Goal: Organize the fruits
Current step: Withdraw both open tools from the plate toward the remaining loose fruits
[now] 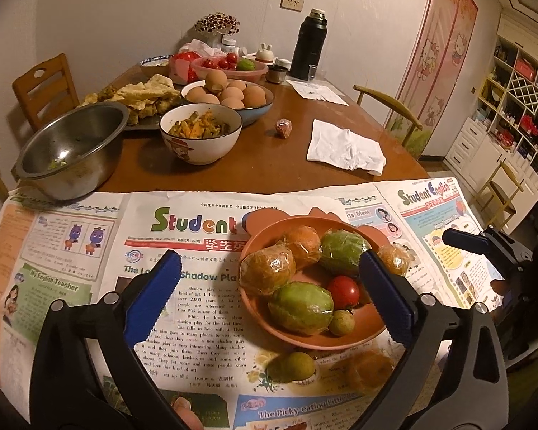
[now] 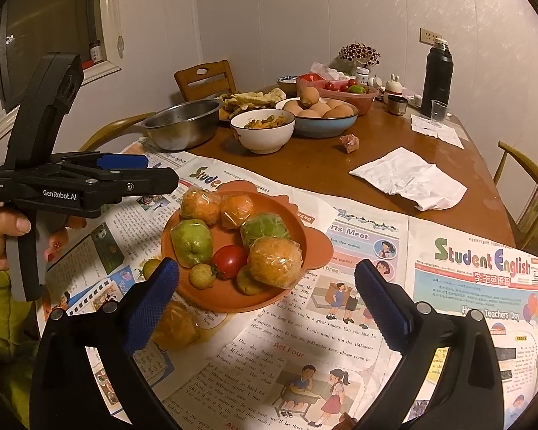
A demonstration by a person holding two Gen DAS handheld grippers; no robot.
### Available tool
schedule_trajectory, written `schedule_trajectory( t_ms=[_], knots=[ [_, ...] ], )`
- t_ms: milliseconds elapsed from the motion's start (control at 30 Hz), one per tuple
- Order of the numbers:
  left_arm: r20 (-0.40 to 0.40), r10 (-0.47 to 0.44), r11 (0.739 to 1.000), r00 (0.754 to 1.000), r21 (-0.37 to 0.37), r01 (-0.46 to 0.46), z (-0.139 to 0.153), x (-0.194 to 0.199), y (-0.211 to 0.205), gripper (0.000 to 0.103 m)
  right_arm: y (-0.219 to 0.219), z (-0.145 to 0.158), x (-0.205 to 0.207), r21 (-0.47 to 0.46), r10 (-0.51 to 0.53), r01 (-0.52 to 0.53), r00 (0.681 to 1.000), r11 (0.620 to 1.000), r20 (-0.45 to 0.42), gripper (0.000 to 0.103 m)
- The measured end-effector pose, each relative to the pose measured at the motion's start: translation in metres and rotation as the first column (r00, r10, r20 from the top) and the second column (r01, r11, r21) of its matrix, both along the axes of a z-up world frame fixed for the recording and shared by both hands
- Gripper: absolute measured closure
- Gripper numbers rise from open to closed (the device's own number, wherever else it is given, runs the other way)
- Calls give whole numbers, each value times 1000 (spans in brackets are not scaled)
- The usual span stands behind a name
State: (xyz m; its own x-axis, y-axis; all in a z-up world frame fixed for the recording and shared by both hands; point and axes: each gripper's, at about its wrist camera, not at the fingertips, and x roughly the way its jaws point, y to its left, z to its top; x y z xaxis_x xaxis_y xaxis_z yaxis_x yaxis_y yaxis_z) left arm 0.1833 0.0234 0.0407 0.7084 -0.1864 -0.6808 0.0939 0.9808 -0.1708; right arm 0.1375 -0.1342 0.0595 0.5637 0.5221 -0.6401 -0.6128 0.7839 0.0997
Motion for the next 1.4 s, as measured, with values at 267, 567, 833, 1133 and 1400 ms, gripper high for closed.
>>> schedule_trajectory(
  t_ms=[267,567,833,1133,1400],
  knots=[
    [8,10,1000,1000,2,-10,3,-11,2,10,1,6,-9,0,5,-5,1000,1000,13,5],
    [7,14,1000,1000,5,-14,2,-36,8,10,17,2,-27,-15,57,-57,998,998,-1,5],
    [-23,10,1000,1000,21,-9,-11,-59,12,10,33,-12,-44,-40,110,-112,993,993,-42,5],
    [-72,-22,999,997,37,25,-37,-67,7,10,48,-36,-51,-62,129,-136,986,989,-103,6],
    [-94,-46,999,994,22,48,-46,-65,5,19,56,-44,-48,-81,136,-147,983,986,-127,36]
  ],
)
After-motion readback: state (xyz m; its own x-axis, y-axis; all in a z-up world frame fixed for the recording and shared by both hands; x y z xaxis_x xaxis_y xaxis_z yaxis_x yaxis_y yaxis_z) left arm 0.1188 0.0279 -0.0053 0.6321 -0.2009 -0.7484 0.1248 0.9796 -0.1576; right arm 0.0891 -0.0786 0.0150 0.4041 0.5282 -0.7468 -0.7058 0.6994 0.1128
